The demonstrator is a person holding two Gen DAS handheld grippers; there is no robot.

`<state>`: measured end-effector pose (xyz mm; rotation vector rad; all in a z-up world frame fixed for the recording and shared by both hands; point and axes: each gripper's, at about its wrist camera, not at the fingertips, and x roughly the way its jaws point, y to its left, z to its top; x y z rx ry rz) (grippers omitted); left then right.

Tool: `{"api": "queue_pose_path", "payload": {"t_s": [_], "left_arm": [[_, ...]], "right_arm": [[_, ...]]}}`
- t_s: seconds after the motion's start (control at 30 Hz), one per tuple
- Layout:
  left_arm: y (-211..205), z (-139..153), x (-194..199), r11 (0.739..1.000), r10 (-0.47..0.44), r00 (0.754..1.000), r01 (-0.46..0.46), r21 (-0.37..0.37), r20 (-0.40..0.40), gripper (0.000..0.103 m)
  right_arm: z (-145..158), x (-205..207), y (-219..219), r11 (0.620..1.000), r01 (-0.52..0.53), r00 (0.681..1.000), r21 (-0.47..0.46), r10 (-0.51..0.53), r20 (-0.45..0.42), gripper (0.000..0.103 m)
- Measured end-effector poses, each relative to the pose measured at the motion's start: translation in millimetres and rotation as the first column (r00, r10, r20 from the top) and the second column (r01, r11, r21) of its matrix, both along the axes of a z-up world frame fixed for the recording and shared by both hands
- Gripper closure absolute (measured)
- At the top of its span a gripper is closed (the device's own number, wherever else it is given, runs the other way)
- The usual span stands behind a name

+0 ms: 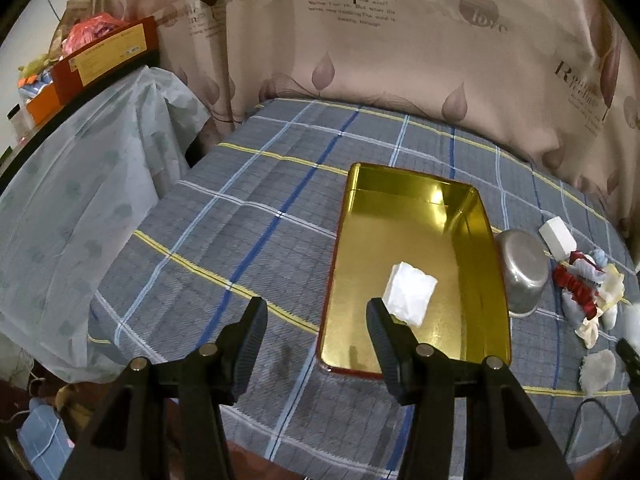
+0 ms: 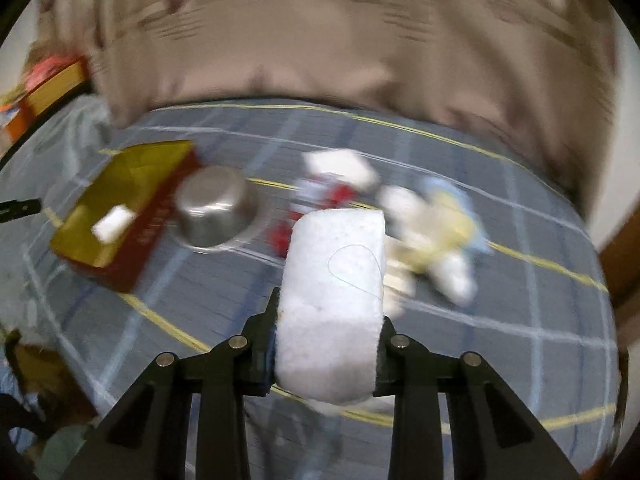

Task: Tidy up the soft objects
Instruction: 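Carry white folded towel into the gold tray and open right tool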

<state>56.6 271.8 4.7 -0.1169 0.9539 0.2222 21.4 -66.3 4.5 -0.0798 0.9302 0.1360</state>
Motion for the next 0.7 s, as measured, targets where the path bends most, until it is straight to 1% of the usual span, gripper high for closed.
{"api": "queue_pose_path", "payload": {"t_s": [0.17, 0.27, 0.37, 0.53, 0.7], "left_arm": [[4.1, 8.1, -7.5, 1.000, 0.006, 1.000, -0.006, 0.005, 0.013, 0.050], [8.3, 12.0, -11.0, 1.000, 0.018, 1.000, -0.018, -0.002, 0.020, 0.050], [14.1, 16.2, -15.7, 0.999, 0.032, 0.999, -0.032, -0.014, 0.024, 0.050], [25.7, 18.0, -19.4, 0.998, 0.066, 0.998, -0.066, -0.026, 0.023, 0.050], [36.1, 13.8, -19.3, 0.995, 0.094, 0.995, -0.093, -0.046, 0.014, 0.050]], "right_arm": [[-1.2, 29.8, 70.8, 0.987, -0.155, 0.988, 0.035, 0.155, -0.016, 0.074], [-5.3, 47.6, 107.1, 0.974, -0.219, 0.975, 0.052, 0.221, -0.033, 0.074], [-12.1, 64.6, 139.7, 0.960, -0.278, 0.959, 0.029, 0.279, -0.040, 0.074], [-21.7, 88.7, 181.8, 0.936, -0.349, 0.934, 0.041, 0.352, -0.063, 0.073], [-29.4, 106.3, 208.3, 0.926, -0.377, 0.921, 0.030, 0.378, -0.092, 0.072]]}}
